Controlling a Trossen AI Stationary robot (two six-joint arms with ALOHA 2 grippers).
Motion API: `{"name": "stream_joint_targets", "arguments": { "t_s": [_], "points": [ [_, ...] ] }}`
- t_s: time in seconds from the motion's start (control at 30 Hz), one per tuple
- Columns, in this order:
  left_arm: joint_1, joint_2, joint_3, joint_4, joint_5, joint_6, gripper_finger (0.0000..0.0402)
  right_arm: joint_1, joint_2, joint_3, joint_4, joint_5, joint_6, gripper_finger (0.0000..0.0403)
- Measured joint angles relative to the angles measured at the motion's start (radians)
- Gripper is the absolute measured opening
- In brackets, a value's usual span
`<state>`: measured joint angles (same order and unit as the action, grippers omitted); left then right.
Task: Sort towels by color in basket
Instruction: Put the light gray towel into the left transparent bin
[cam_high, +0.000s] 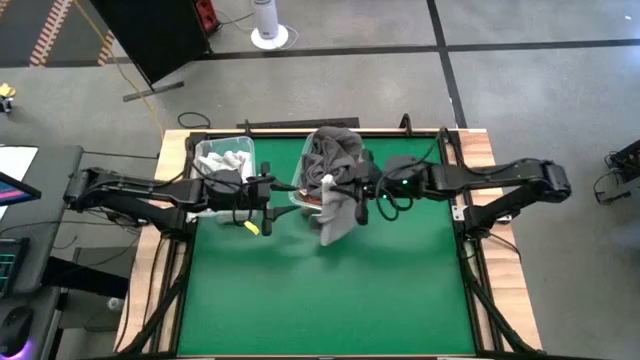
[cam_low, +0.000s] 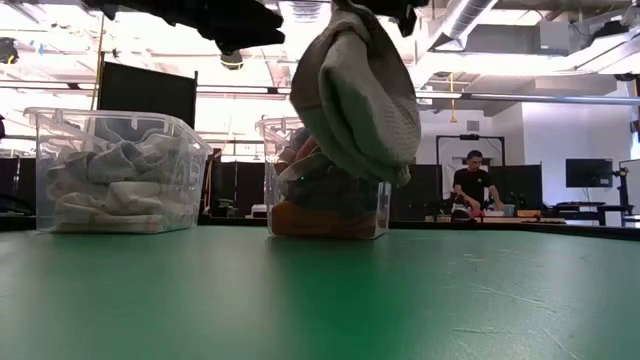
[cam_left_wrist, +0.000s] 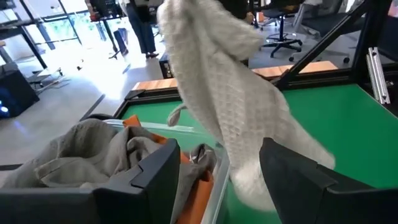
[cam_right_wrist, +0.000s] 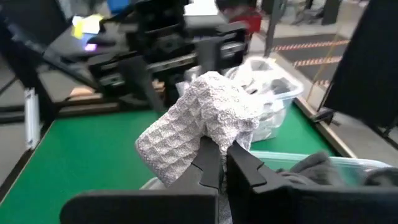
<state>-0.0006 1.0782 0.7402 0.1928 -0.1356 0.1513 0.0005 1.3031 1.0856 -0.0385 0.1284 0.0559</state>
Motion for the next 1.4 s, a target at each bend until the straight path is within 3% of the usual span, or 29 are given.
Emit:
{"name": "stream_joint_targets", "arguments": {
  "t_s": [0.2, 0.47, 0.7, 0.97, 1.1, 1.3, 1.4],
  "points": [
    [0.000, 0.042, 0.032, 0.001, 0.000, -0.003, 0.0228, 0.022, 0.030, 0.157, -0.188, 0.032, -0.010, 0.0030],
    [0.000, 0.115, 0.081, 0.113, 0.025, -0.023, 0.0246, 0.044, 0.097, 0.251, -0.170, 0.031, -0.038, 0.0028],
    [0.003, 0.189, 0.168, 0.108, 0.080, -0.021, 0.0267, 0.047, 0.184, 0.314, -0.175, 0.017, -0.054, 0.0029],
    [0.020, 0.244, 0.196, 0.130, 0.067, 0.006, 0.0265, 0.080, 0.201, 0.333, -0.161, 0.000, -0.079, 0.0031],
    [0.021, 0.226, 0.197, 0.135, 0.055, 0.052, 0.0203, 0.094, 0.192, 0.333, -0.168, 0.001, -0.088, 0.0045],
    [0.021, 0.177, 0.196, 0.125, 0.055, 0.106, 0.0036, 0.104, 0.188, 0.335, -0.191, 0.005, -0.081, 0.0094],
    [0.016, 0.163, 0.195, 0.114, 0.084, 0.088, 0.0015, 0.105, 0.180, 0.335, -0.260, 0.004, -0.050, 0.0123]
  ]
}}
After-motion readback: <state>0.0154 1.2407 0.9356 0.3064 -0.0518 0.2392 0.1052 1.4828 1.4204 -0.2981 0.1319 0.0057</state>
